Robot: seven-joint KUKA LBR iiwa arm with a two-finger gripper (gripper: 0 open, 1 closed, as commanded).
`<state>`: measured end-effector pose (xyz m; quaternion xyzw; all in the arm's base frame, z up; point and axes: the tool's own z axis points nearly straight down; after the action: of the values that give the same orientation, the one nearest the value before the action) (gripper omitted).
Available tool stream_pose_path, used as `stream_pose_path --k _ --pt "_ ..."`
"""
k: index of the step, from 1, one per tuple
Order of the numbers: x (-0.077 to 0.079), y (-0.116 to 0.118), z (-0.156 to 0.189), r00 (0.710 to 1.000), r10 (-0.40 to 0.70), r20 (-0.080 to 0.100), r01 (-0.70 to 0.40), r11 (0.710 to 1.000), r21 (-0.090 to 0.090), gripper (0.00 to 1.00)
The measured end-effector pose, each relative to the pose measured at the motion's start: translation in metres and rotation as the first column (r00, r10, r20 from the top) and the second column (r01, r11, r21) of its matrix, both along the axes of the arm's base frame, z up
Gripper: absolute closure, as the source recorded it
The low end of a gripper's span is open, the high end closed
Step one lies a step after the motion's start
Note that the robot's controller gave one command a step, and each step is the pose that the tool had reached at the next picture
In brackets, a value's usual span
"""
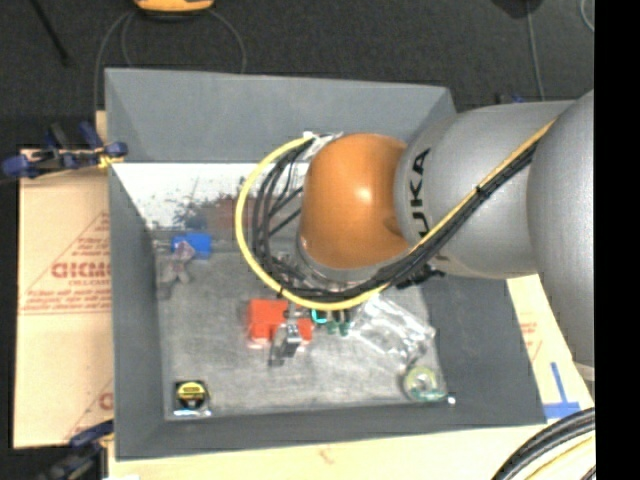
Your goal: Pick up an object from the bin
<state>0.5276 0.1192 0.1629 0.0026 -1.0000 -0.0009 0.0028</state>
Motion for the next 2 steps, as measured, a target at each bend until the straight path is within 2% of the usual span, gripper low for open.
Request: stream_pose_path --k 1,2 --pt "0.0363 -0.0477 -0.0735 0.989 -0.150 0.003 0.150 0.989 -0.003 0.00" --pt "0.0369 -0.0448 -0.0700 0.989 -0.150 0.007 0.150 0.989 0.002 1.00"
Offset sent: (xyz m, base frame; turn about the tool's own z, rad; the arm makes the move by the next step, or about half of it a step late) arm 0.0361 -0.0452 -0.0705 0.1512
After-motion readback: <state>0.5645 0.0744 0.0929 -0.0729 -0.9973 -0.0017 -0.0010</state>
